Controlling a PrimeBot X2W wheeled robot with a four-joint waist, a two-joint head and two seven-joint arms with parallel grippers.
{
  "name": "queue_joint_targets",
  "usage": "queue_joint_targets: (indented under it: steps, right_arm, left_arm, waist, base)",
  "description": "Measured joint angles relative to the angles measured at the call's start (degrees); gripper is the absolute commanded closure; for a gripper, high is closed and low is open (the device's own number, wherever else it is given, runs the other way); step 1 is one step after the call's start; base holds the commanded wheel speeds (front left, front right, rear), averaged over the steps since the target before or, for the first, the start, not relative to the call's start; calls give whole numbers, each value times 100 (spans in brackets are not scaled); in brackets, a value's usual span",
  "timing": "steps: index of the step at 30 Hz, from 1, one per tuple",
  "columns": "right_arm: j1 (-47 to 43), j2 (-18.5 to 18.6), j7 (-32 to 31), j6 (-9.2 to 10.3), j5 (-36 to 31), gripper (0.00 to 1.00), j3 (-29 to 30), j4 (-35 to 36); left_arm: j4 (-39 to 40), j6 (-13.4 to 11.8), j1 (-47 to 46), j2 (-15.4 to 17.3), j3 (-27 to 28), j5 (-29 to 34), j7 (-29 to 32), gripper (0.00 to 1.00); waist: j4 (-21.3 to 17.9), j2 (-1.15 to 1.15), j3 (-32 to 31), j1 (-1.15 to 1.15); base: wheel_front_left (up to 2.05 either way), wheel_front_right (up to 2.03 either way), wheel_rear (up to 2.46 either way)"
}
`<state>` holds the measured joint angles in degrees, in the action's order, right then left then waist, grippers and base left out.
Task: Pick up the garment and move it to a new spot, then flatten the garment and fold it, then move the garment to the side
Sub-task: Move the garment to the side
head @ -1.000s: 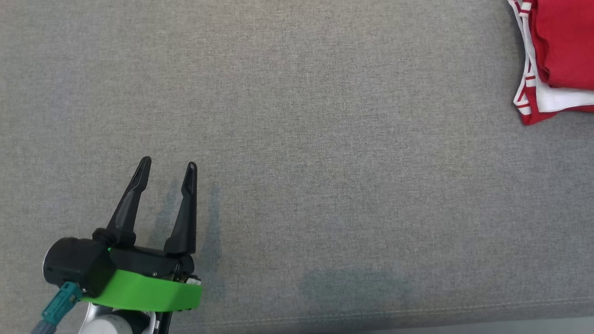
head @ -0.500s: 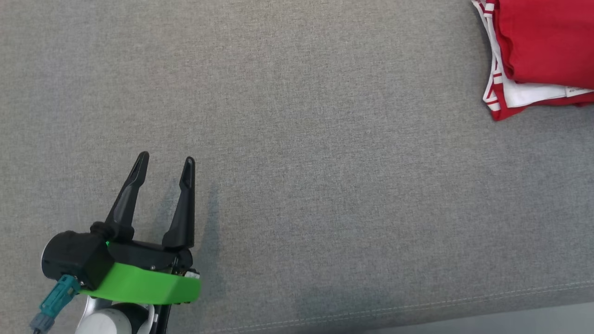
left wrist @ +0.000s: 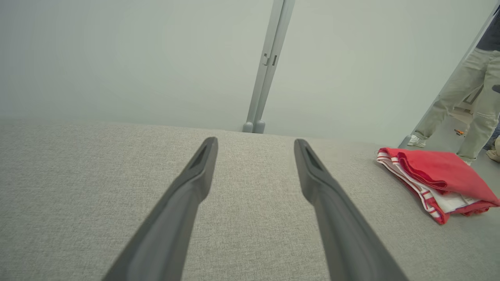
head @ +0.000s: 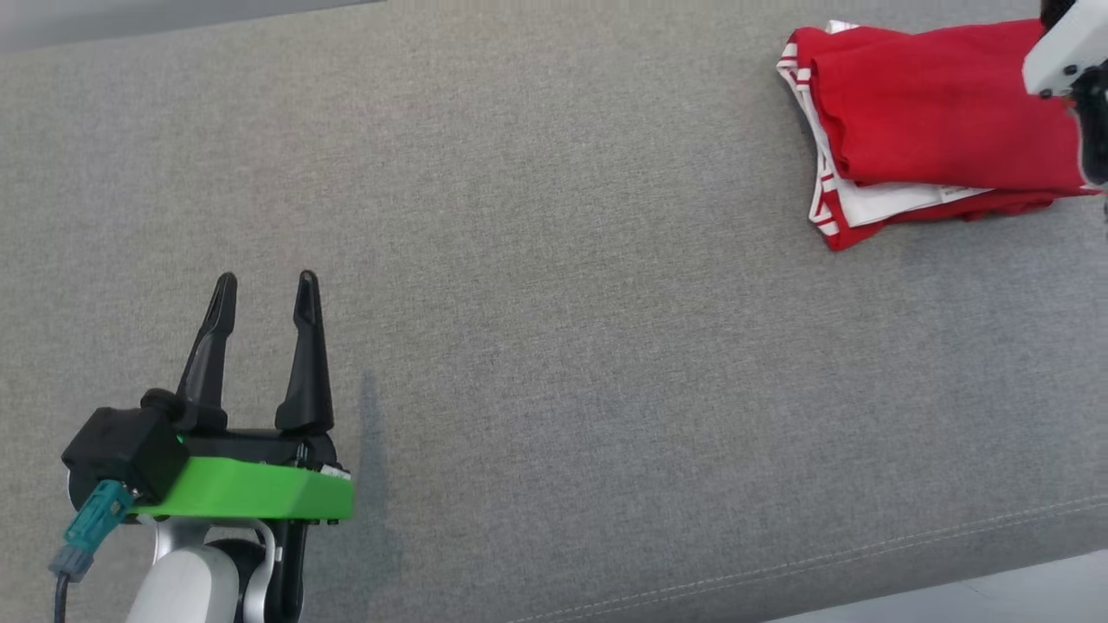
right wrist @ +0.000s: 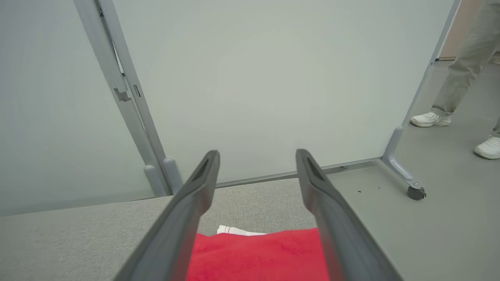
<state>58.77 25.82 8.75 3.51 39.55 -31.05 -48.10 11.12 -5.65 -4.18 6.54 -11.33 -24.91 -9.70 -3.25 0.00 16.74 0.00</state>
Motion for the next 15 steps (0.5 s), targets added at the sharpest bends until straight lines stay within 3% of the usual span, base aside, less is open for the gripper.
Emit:
queue_joint_targets:
  steps: [8,15]
  right_arm:
    - [-606,-415,436,-168,97,0,-69,140]
    - [-1266,-621,543,-154,70,0,-169,422]
  left_arm:
    - [-461,-48,15,-133,214,-57,-94,0]
    - [-882,-100,133,-168,229,101,-91,0]
  waist:
    - [-242,0,-597,0]
    - [-373,0,-1087,0]
  base:
    - [0,0,0]
    - [0,0,0]
